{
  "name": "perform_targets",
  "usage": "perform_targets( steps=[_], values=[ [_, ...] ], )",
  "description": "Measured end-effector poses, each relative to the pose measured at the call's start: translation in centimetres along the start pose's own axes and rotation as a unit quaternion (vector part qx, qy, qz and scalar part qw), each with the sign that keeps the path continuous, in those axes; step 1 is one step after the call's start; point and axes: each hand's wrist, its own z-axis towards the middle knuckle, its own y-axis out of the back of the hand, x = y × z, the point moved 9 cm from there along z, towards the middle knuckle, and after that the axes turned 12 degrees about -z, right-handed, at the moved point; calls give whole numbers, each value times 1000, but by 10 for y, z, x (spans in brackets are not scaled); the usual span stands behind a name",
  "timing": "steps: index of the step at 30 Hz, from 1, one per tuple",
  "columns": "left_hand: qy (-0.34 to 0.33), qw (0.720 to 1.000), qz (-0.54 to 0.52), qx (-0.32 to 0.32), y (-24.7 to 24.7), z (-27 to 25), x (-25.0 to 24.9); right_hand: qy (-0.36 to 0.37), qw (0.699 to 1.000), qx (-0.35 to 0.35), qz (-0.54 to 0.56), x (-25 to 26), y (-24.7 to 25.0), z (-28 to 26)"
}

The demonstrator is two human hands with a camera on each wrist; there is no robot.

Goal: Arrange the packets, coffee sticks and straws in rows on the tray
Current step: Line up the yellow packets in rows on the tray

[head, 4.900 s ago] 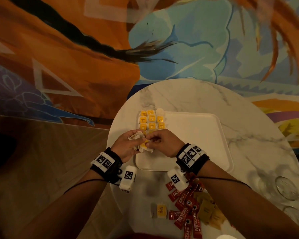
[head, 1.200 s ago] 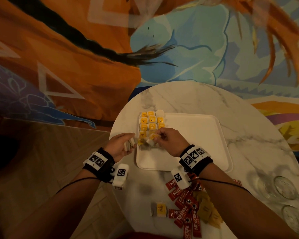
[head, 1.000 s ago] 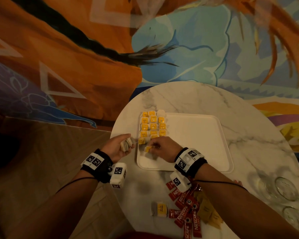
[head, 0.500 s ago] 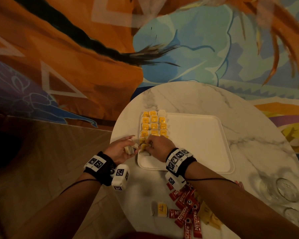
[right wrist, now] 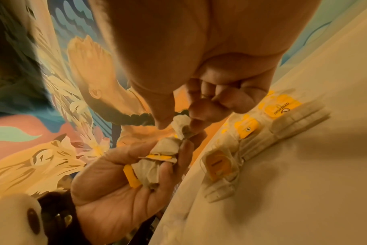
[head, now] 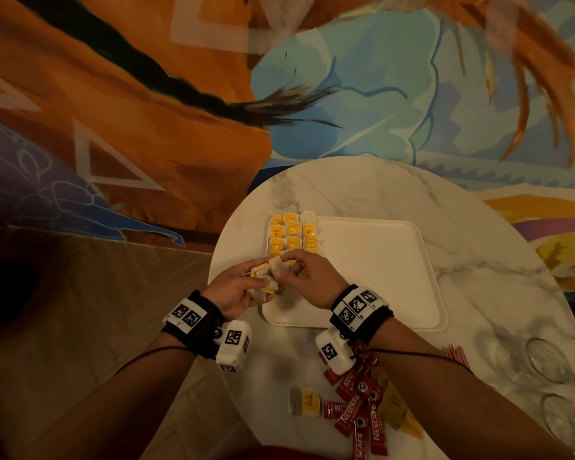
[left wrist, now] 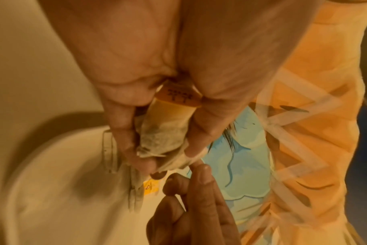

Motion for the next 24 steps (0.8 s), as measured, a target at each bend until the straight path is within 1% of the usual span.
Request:
perform_targets(
  steps=[4,7,10,12,14,16,19,24],
  values=[
    [5,1000,27,8,-8,0,3,8,1000,-24,-1,-3,3,-1],
    [2,1000,14,-4,-10,0,2,-11,998,-47,51,-12,9,1],
    [3,999,-14,-33,-5,2,2,-36,992,-40,116,-16,14,-2],
    [5,999,-9,-52,-2,3,4,-43,987,-31,150,-14,16,-6],
    [19,998,6,-54,-3,4,8,-45,984,-24,168,-14,15,-11],
    [25,998,33,-36,-8,6,11,-48,982,-23,180,-13,15,-15],
    [-6,996,84,-27,-12,7,10,-55,981,-15,184,-16,13,-18],
    [-48,988,126,-73,-15,10,6,-47,981,0,187,-13,10,-24]
  ],
)
